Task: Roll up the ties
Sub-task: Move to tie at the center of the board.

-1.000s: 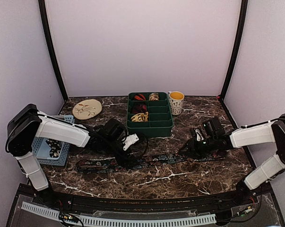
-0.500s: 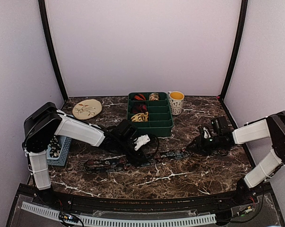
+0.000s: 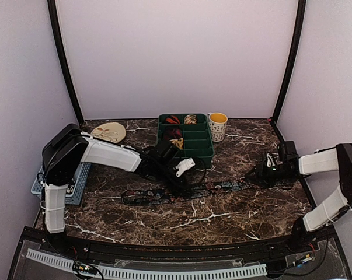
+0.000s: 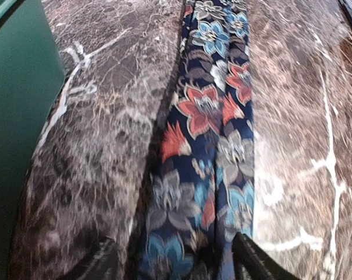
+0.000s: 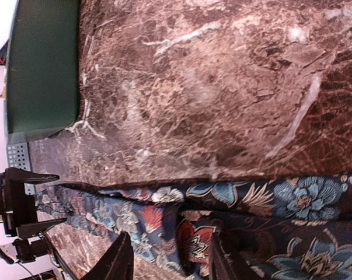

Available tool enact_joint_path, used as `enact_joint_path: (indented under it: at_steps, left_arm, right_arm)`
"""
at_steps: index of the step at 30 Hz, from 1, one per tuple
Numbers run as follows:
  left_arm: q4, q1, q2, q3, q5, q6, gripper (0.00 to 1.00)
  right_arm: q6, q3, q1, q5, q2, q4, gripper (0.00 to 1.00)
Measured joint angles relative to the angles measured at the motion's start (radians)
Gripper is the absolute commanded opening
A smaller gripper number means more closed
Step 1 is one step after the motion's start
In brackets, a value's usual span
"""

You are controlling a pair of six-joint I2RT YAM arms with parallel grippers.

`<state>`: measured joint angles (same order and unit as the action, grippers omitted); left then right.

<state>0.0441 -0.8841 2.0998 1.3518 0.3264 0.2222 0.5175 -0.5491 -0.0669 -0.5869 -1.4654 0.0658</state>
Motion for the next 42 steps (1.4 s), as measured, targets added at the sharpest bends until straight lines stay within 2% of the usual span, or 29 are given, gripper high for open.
enact_joint_path:
  at_steps: [2,4,9,18,25,33,36,38,40,42]
  left_arm:
    - [0.020,0.012,-0.048,-0.047,0.011,0.003,0.89]
    - [0.037,0.028,-0.117,-0.109,0.017,0.008,0.94]
    - [0.057,0.061,-0.279,-0.260,-0.003,0.002,0.99]
    - [0.054,0.047,-0.263,-0.324,-0.047,0.009,0.99]
    - [0.036,0.015,-0.243,-0.324,-0.080,0.057,0.79]
    - [-0.007,-0.004,-0.259,-0.361,-0.140,0.114,0.43]
    - [-0.029,-0.016,-0.275,-0.385,-0.175,0.134,0.35]
    - [-0.042,-0.018,-0.285,-0.399,-0.203,0.144,0.38]
    - [-0.054,-0.018,-0.293,-0.410,-0.226,0.153,0.50]
    - [-0.061,-0.019,-0.298,-0.414,-0.255,0.164,0.58]
  right_arm:
    - [0.003,0.000,0.000,-0.018,0.023,0.012,0.47]
    - [0.004,0.000,-0.003,-0.035,0.051,0.018,0.48]
    - [0.005,0.000,-0.032,-0.063,0.098,0.021,0.49]
    - [0.034,0.000,-0.079,-0.108,0.102,0.002,0.48]
    - [0.038,0.000,-0.082,-0.124,0.102,-0.002,0.47]
    - [0.037,0.000,-0.082,-0.128,0.102,-0.002,0.46]
    - [0.037,0.000,-0.082,-0.129,0.102,-0.002,0.46]
    - [0.036,0.000,-0.082,-0.129,0.102,-0.002,0.46]
    - [0.036,0.000,-0.082,-0.129,0.102,-0.002,0.46]
    - [0.036,0.000,-0.082,-0.130,0.102,-0.002,0.46]
